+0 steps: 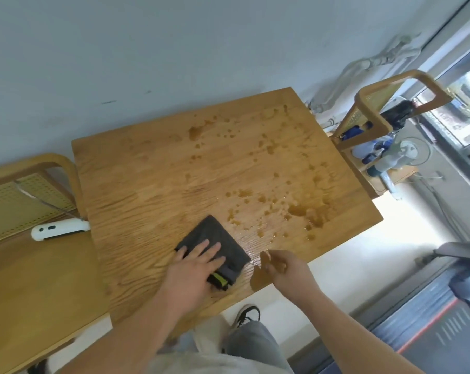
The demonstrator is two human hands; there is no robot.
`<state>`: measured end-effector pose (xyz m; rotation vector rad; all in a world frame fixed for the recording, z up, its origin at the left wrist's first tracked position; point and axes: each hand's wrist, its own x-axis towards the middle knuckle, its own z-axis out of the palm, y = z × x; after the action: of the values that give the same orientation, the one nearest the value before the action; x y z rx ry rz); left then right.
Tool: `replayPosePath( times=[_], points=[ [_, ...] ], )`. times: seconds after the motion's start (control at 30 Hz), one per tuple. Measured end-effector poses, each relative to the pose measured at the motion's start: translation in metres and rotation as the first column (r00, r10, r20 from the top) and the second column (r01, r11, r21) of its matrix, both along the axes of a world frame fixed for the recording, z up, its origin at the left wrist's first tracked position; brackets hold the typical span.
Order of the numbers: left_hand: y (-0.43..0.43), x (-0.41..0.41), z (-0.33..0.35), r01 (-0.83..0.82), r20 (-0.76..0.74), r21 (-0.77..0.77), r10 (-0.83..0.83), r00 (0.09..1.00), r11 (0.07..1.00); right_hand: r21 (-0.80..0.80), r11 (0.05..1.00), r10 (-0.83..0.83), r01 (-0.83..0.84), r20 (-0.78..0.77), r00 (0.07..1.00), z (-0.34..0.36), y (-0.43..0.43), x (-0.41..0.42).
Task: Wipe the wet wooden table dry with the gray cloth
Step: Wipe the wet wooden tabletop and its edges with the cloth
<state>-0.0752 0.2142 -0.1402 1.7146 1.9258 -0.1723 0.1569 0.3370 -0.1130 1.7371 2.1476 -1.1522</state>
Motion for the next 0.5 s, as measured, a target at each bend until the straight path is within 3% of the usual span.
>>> replayPosePath(
  times=[0.07,0.13,0.2,0.27,0.33,0.37,0.43,0.5],
  points=[
    [0.010,0.006,0.000,-0.245,0.000,0.036,0.245,0.969,0.969,0.089,0.996,-0.008,0.003,0.061,0.998,0.001,0.024,0.016],
    [0.021,0.037,0.004,-0.358,-0.040,0.023,0.359,0.933,0.933,0.105,0.994,-0.024,0.010,0.131,0.991,0.000,0.053,0.035],
    [0.035,0.078,0.006,-0.298,-0.093,-0.044,0.293,0.951,0.953,0.119,0.993,-0.029,0.006,0.194,0.981,-0.002,0.084,0.054],
    [0.044,0.112,0.002,-0.129,-0.091,-0.069,0.122,0.988,0.989,0.134,0.991,-0.008,-0.028,0.258,0.966,-0.002,0.113,0.070],
    [0.054,0.119,-0.005,-0.010,-0.066,0.016,0.011,0.998,1.000,0.133,0.988,0.028,-0.076,0.328,0.944,-0.003,0.137,0.085],
    [0.061,0.115,-0.008,-0.028,-0.095,0.050,0.033,0.995,0.998,0.125,0.986,0.055,-0.109,0.375,0.925,-0.005,0.147,0.092],
    [0.071,0.106,-0.006,-0.218,-0.142,0.023,0.219,0.965,0.976,0.095,0.982,0.101,-0.162,0.463,0.881,-0.008,0.160,0.101],
    [0.079,0.118,0.000,-0.493,-0.186,0.005,0.485,0.854,0.870,0.054,0.984,0.120,-0.167,0.489,0.864,-0.013,0.164,0.108]
  ],
)
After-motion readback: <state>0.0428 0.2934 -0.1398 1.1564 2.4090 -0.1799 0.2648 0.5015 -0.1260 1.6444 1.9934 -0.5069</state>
